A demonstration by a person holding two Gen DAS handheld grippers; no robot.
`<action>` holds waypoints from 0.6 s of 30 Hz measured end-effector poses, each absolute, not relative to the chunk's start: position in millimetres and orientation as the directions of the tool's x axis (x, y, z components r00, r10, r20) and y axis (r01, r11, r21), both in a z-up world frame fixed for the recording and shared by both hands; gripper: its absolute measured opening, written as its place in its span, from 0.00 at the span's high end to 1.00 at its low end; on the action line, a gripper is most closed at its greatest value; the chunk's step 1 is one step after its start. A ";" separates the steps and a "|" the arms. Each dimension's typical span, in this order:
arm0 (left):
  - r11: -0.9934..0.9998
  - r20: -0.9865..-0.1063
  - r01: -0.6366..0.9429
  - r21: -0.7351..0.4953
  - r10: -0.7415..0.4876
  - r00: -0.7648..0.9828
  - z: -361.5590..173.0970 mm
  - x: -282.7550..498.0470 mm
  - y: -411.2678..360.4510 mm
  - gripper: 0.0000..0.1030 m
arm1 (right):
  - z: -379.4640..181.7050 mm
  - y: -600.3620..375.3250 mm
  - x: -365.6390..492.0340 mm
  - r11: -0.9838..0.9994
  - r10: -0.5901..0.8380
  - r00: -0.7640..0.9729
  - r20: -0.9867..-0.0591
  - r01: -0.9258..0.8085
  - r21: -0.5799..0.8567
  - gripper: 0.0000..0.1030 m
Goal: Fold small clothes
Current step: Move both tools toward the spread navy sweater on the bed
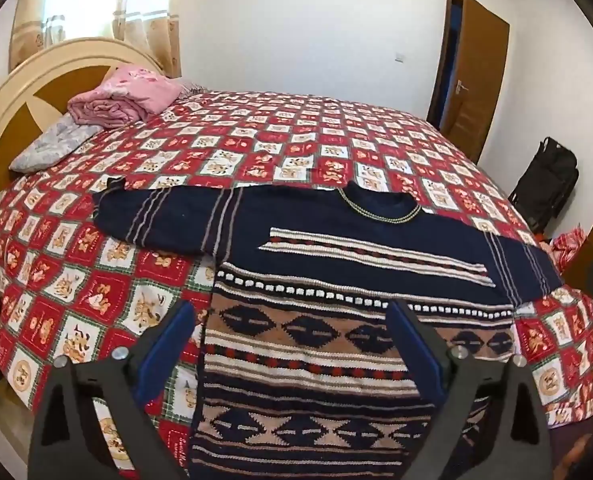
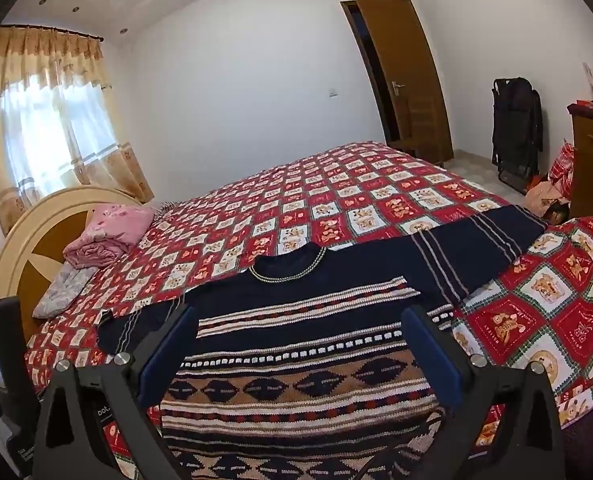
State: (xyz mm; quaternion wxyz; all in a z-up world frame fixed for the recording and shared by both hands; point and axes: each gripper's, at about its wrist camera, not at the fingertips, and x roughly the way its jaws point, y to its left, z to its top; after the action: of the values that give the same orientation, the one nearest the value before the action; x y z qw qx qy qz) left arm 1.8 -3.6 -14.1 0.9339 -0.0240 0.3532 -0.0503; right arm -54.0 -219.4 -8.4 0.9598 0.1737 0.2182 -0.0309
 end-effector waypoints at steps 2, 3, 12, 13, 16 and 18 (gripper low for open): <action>0.994 -0.658 0.078 -0.075 -0.108 0.745 -13.9 2.2 -3.4 0.07 | -9.5 -220.5 -53.6 0.936 0.014 0.901 -0.433 0.141 0.323 0.01; 0.994 -0.659 0.081 -0.077 -0.112 0.744 -13.9 2.2 -3.4 0.07 | -10.0 -221.3 -53.8 0.935 0.014 0.901 -0.433 0.142 0.326 0.01; 0.996 -0.659 0.072 -0.052 -0.088 0.746 -16.5 1.3 -3.4 0.07 | -12.4 -223.2 -53.8 0.933 0.005 0.898 -0.439 0.154 0.324 0.01; 0.996 -0.659 0.071 -0.051 -0.087 0.747 -16.4 0.9 -2.5 0.07 | -12.7 -223.5 -53.7 0.933 0.002 0.898 -0.441 0.156 0.323 0.01; 0.997 -0.653 0.069 -0.034 -0.074 0.753 -15.1 -0.1 -6.1 0.07 | -13.6 -223.6 -53.1 0.934 -0.003 0.896 -0.444 0.161 0.320 0.01; 0.997 -0.648 0.068 -0.022 -0.065 0.758 -14.5 -0.5 -5.6 0.07 | -14.0 -223.7 -52.6 0.935 -0.001 0.895 -0.446 0.160 0.317 0.01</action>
State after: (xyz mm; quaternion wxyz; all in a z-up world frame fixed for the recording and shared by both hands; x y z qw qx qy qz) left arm -0.5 -5.6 -14.5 0.9377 0.0016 0.3457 -0.0355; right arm -52.6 -223.7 -14.0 0.9575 0.1756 0.2251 -0.0420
